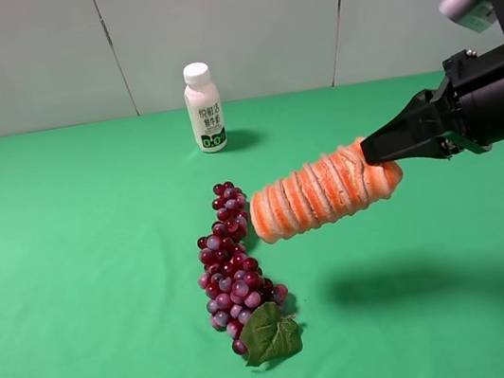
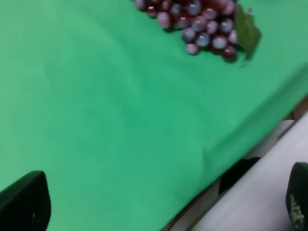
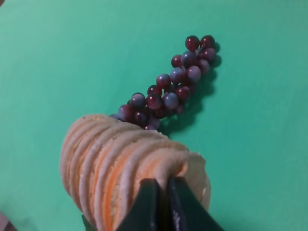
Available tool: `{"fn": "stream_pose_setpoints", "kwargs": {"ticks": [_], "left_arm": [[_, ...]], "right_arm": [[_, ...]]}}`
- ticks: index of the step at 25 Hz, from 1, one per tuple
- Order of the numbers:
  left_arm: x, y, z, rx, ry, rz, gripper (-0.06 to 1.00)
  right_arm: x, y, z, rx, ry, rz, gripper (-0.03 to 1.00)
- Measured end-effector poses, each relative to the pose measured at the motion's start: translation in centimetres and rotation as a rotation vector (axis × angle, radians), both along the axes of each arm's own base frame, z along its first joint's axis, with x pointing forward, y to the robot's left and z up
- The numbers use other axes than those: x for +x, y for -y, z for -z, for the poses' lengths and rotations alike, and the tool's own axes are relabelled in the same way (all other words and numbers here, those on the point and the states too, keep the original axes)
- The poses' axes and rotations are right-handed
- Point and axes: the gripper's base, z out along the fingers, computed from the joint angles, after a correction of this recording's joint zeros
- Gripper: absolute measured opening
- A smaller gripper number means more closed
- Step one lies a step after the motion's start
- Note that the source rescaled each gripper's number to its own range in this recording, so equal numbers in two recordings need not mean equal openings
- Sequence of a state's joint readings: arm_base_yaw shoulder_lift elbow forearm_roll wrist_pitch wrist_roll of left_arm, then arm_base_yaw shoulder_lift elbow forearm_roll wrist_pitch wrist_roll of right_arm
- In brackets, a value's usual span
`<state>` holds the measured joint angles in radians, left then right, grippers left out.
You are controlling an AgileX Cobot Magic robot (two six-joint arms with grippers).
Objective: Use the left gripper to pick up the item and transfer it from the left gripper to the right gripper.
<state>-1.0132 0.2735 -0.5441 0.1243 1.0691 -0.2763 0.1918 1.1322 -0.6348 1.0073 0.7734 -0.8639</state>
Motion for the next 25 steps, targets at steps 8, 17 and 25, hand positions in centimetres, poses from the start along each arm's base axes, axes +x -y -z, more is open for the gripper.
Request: {"fn": "stream_pose_setpoints", "kwargs": {"ticks": [8, 17, 25], "left_arm": [[-0.9, -0.8, 1.4, -0.014, 0.038, 0.078, 0.98], [-1.0, -0.7, 1.6, -0.01, 0.037, 0.102, 0.98], [-1.0, -0.7, 1.6, -0.01, 0.037, 0.101, 0.98]], "right_arm": [[0.0, 0.0, 0.0, 0.019, -0.041, 0.039, 0.01], [-0.1, 0.4, 0.4, -0.03, -0.074, 0.053, 0.01], [-0.2, 0.7, 0.8, -0.094, -0.068, 0.033, 0.01]]}}
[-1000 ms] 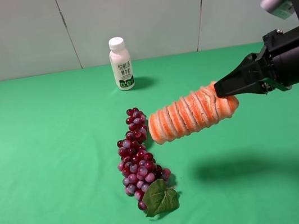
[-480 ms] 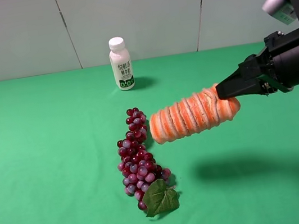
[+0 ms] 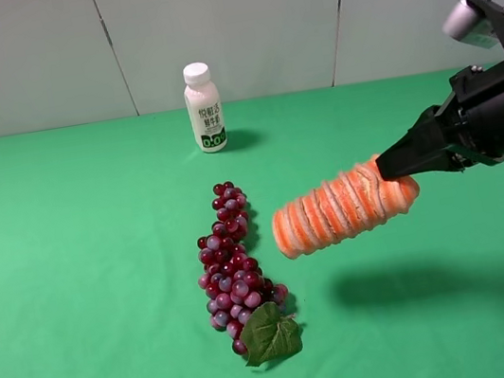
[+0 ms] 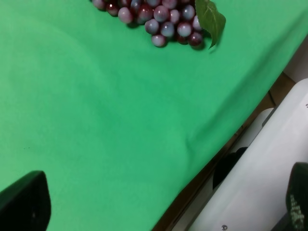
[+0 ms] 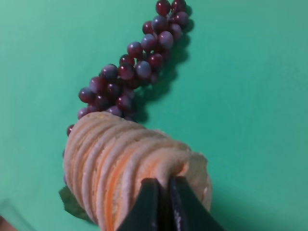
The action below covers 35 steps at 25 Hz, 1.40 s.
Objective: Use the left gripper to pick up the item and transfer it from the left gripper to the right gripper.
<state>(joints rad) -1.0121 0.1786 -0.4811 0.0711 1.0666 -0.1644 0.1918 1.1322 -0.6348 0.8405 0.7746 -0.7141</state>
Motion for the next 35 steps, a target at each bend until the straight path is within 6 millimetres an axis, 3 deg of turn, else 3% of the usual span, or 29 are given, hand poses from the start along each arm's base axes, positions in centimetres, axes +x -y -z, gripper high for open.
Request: {"fn": "stream_pose_setpoints", "kwargs": {"ticks": [5, 22, 27, 35], "left_arm": [[0.1, -0.1, 0.0, 0.0, 0.0, -0.096, 0.98], [-0.2, -1.2, -0.1, -0.032, 0.044, -0.761, 0.98], [-2.0, -1.5, -0.1, -0.102, 0.156, -0.868, 0.98], [-2.0, -1.5, 0.0, -0.096, 0.161, -0.921, 0.98]], "right_arm": [[-0.1, 0.3, 0.3, -0.058, 0.002, -0.018, 0.01], [1.1, 1.2, 0.3, -0.113, 0.076, 0.119, 0.01], [1.7, 1.5, 0.1, -0.132, 0.137, 0.164, 0.01], [3.8, 1.8, 2.1, -0.178, 0.125, 0.228, 0.0]]}}
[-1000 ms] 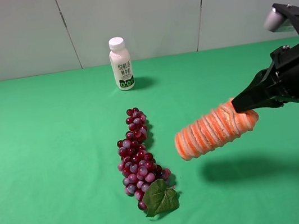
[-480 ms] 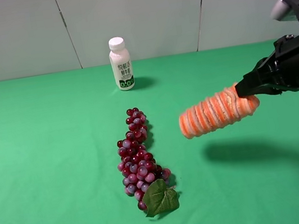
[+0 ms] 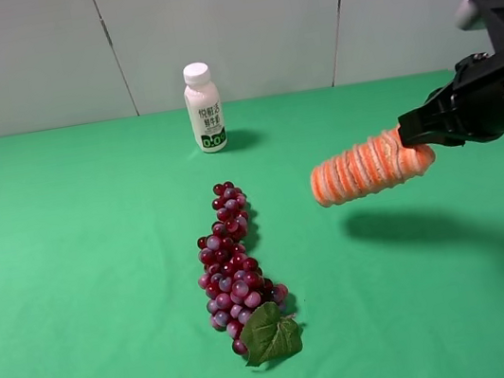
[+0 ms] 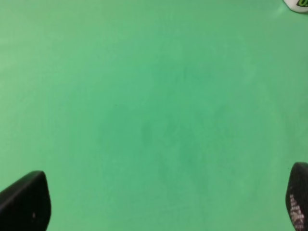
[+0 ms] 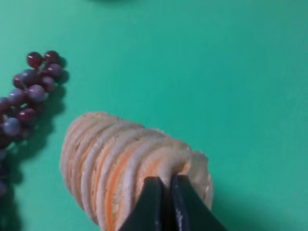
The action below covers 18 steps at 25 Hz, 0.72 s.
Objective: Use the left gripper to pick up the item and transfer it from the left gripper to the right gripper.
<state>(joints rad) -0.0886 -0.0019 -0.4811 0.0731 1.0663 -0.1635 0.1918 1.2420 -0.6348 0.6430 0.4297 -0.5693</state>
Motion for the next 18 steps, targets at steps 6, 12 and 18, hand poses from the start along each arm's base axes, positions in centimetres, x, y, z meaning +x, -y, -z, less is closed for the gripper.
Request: {"fn": "stream_pose_setpoints", "kwargs": {"ticks": [6, 12, 18], "left_arm": [[0.0, 0.0, 0.0, 0.0, 0.0, 0.0, 0.98], [0.0, 0.0, 0.0, 0.001, 0.0, 0.0, 0.98], [0.0, 0.0, 0.0, 0.001, 0.0, 0.0, 0.98]], "right_arm": [[1.8, 0.2, 2.3, -0.043, -0.022, 0.049, 0.0], [3.1, 0.4, 4.7, -0.098, -0.055, 0.068, 0.0], [3.8, 0.5, 7.3, -0.16, -0.115, 0.046, 0.0]]}}
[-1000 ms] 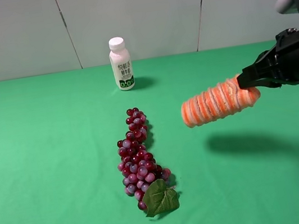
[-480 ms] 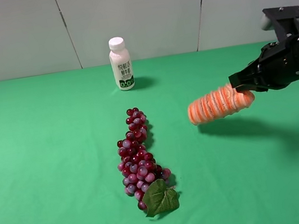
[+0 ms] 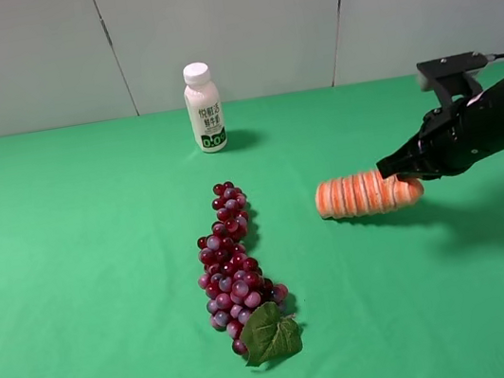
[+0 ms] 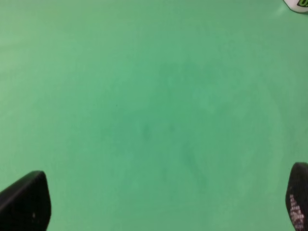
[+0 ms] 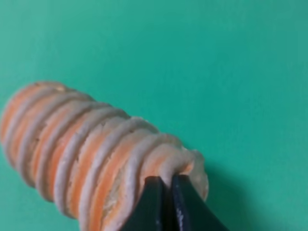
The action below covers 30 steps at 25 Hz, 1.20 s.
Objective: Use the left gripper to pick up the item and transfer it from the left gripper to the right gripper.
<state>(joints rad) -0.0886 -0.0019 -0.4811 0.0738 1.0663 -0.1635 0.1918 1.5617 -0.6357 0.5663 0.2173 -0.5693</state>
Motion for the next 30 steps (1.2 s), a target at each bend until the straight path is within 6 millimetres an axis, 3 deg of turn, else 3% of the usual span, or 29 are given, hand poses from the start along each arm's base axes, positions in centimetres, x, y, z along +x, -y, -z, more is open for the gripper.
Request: {"fn": "stream_pose_setpoints", "kwargs": {"ticks": [8, 10, 12, 15, 18, 30], "left_arm": [[0.0, 0.0, 0.0, 0.0, 0.0, 0.0, 0.98], [0.0, 0.0, 0.0, 0.0, 0.0, 0.0, 0.98], [0.0, 0.0, 0.0, 0.0, 0.0, 0.0, 0.98], [0.0, 0.0, 0.0, 0.0, 0.0, 0.0, 0.97], [0.0, 0.0, 0.0, 0.0, 0.0, 0.0, 0.97], [0.0, 0.0, 0.0, 0.0, 0.0, 0.0, 0.97]], "right_arm": [[0.34, 0.09, 1.11, -0.023, -0.017, 0.0, 0.0], [0.33, 0.11, 1.12, -0.03, -0.016, -0.008, 0.06], [0.31, 0.12, 1.14, -0.037, -0.016, -0.019, 0.23], [0.29, 0.13, 1.15, -0.042, -0.017, -0.025, 0.76], [0.29, 0.13, 1.15, -0.038, -0.018, -0.017, 0.95], [0.27, 0.13, 0.97, -0.033, -0.014, -0.012, 1.0]]}}
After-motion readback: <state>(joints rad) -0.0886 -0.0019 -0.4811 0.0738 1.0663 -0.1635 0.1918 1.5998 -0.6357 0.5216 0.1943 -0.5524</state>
